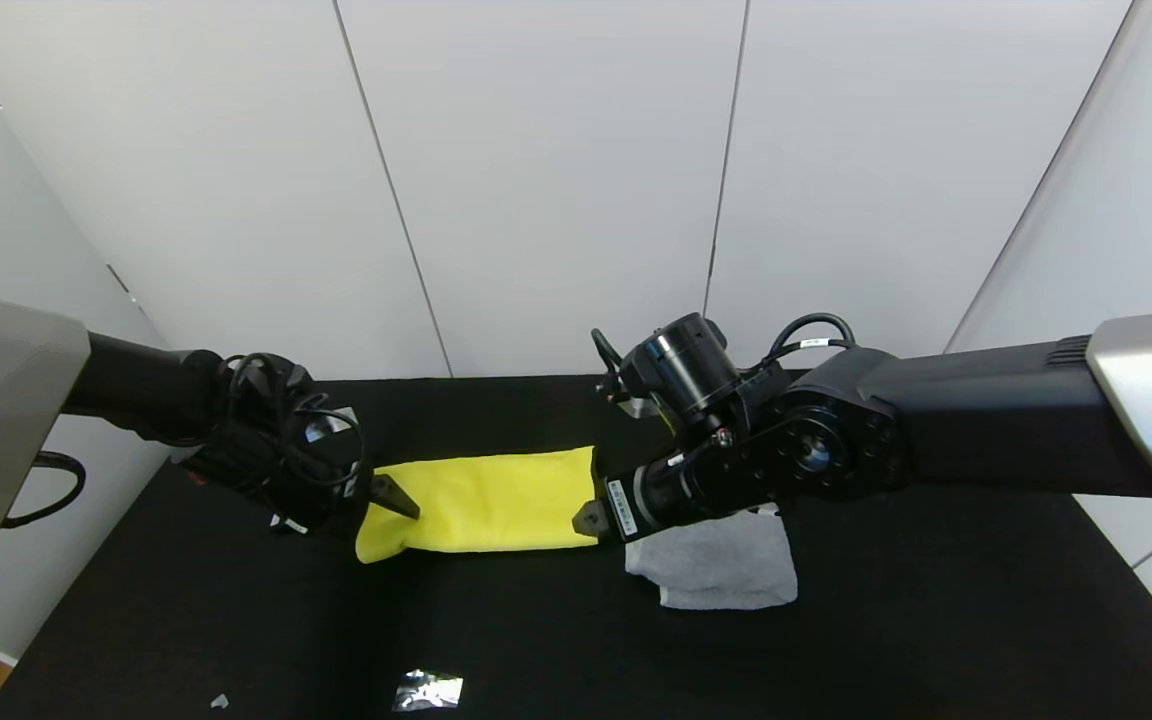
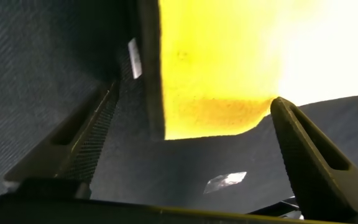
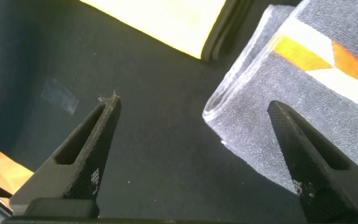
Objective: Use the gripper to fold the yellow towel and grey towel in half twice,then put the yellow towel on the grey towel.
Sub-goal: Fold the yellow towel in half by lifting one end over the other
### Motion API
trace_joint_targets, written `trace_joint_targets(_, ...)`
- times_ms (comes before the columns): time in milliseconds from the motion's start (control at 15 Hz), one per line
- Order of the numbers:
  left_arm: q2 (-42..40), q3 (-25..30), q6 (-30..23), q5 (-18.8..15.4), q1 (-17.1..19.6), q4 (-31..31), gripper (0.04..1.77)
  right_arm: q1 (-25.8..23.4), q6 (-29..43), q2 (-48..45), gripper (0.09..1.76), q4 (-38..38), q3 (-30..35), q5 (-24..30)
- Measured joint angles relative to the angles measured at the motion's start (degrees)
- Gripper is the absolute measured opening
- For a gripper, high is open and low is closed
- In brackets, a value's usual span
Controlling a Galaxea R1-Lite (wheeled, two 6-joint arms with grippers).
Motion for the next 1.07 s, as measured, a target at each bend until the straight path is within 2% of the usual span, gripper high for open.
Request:
trace_joint_targets(400, 0.96, -1.55, -0.22, -0.18, -0.74, -0.01, 1.72, -0.02, -0.02, 0.0, 1.7, -0.02, 0.06, 0.0)
trace_joint_targets(667, 1.33, -1.84, -0.04, -0.11, -0.76, -0.06, 1.09, 0.05, 0.02, -0.02, 1.71, 0.02, 0.22, 0.05)
trace_joint_targets(867, 1.4, -1.79, 0.1, -0.05, -0.85, -0.04, 0.78, 0.05, 0.04, -0.06, 1.71, 0.02, 0.44, 0.11)
trace_joint_targets(933, 1.38, -1.79, 0.1, -0.05, -0.85, -0.01, 0.51, 0.07, 0.04, -0.09, 1.71, 0.0, 0.48, 0.11)
trace_joint_targets(1000, 1.35, -1.79, 0.13, -0.07, -0.89, -0.01, 0.13, 0.11, 0.02, -0.09, 1.71, -0.02, 0.52, 0.11)
trace_joint_targets(1067, 1.29, -1.79, 0.13, -0.02, -0.89, 0.0, 0.11, 0.16, 0.02, -0.09, 1.71, -0.02, 0.59, 0.09)
